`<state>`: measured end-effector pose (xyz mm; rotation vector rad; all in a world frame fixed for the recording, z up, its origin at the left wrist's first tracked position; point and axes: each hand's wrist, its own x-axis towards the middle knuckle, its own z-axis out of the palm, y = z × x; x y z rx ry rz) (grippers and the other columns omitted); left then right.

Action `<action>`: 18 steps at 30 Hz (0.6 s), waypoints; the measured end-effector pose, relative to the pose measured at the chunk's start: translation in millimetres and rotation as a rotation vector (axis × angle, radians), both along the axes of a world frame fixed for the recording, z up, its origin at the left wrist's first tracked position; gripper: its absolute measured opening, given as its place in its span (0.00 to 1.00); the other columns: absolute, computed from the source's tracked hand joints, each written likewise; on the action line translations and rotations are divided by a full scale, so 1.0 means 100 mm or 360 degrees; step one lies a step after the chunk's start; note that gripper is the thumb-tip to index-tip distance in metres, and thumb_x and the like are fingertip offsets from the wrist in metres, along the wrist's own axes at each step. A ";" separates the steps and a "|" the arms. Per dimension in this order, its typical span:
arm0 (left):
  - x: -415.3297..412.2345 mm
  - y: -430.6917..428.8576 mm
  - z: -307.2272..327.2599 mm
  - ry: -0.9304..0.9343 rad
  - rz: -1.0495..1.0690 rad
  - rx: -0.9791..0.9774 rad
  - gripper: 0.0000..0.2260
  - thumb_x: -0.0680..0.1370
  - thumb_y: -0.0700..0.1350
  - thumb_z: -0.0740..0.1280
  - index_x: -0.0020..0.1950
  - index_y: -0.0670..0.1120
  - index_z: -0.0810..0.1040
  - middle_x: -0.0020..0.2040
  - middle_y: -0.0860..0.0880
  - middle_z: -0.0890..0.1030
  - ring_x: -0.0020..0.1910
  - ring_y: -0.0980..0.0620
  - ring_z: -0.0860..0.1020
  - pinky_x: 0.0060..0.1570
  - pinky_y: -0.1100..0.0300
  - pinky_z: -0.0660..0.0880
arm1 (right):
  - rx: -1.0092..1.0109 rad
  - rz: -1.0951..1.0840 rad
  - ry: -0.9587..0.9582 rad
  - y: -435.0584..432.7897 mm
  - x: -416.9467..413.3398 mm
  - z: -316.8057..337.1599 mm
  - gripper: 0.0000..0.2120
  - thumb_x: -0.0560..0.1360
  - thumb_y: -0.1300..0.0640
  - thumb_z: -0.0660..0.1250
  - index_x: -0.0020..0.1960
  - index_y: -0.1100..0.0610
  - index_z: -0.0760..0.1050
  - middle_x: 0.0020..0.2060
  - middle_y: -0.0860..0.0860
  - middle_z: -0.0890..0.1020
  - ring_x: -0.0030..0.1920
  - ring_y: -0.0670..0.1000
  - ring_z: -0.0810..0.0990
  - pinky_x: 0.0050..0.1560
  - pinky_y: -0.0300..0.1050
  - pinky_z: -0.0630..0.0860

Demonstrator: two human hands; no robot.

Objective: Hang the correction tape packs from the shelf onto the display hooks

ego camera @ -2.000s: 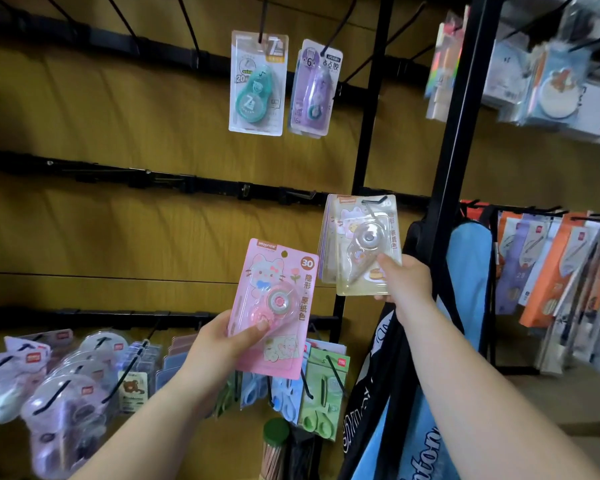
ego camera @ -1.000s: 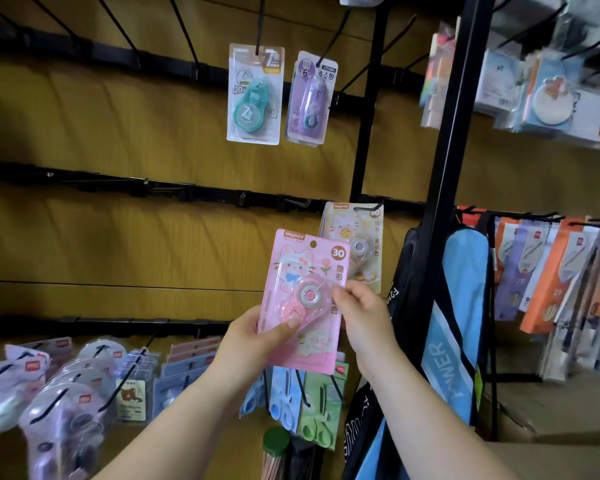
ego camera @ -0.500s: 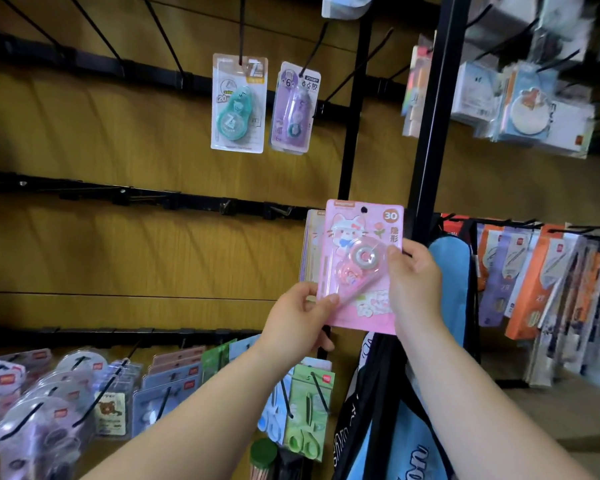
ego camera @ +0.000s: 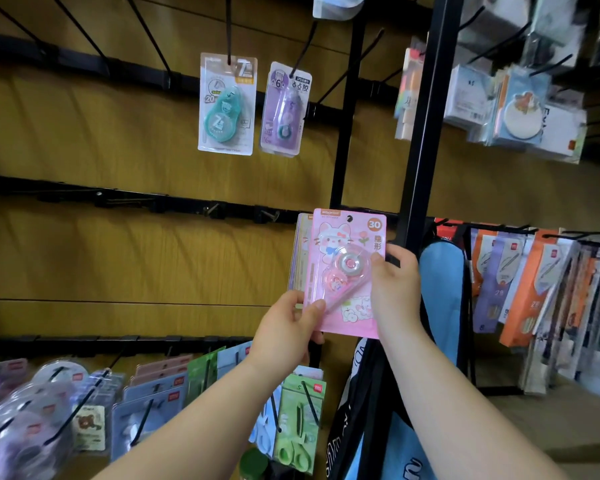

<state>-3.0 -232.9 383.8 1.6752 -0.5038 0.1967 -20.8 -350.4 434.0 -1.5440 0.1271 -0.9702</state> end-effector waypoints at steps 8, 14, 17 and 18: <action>0.05 -0.05 -0.04 -0.0136 0.0056 -0.0008 0.06 0.78 0.49 0.62 0.41 0.53 0.71 0.26 0.52 0.77 0.18 0.58 0.67 0.24 0.63 0.67 | 0.0026 -0.0022 -0.0035 -0.08 0.05 -0.03 0.11 0.78 0.59 0.58 0.59 0.59 0.71 0.48 0.51 0.77 0.48 0.52 0.78 0.40 0.41 0.75; 0.14 -0.06 -0.06 0.0017 0.0040 0.0069 0.05 0.79 0.49 0.59 0.51 0.49 0.69 0.32 0.51 0.77 0.15 0.61 0.68 0.20 0.69 0.68 | -0.0020 -0.0088 0.0029 -0.05 0.21 -0.06 0.12 0.78 0.61 0.56 0.60 0.61 0.71 0.52 0.55 0.78 0.46 0.51 0.75 0.38 0.40 0.71; 0.27 -0.09 -0.08 0.0081 0.0103 0.0108 0.08 0.79 0.51 0.58 0.52 0.47 0.70 0.35 0.51 0.77 0.15 0.61 0.69 0.23 0.65 0.70 | -0.0022 -0.0100 0.0053 -0.03 0.34 -0.07 0.13 0.79 0.61 0.54 0.61 0.61 0.69 0.51 0.55 0.77 0.40 0.48 0.73 0.36 0.38 0.69; 0.32 -0.10 -0.08 0.0092 0.0127 0.0130 0.09 0.79 0.51 0.57 0.52 0.47 0.70 0.36 0.51 0.77 0.16 0.60 0.70 0.25 0.64 0.70 | -0.0016 -0.0089 0.0067 -0.03 0.39 -0.07 0.13 0.79 0.61 0.54 0.62 0.61 0.69 0.50 0.55 0.76 0.38 0.47 0.72 0.33 0.36 0.67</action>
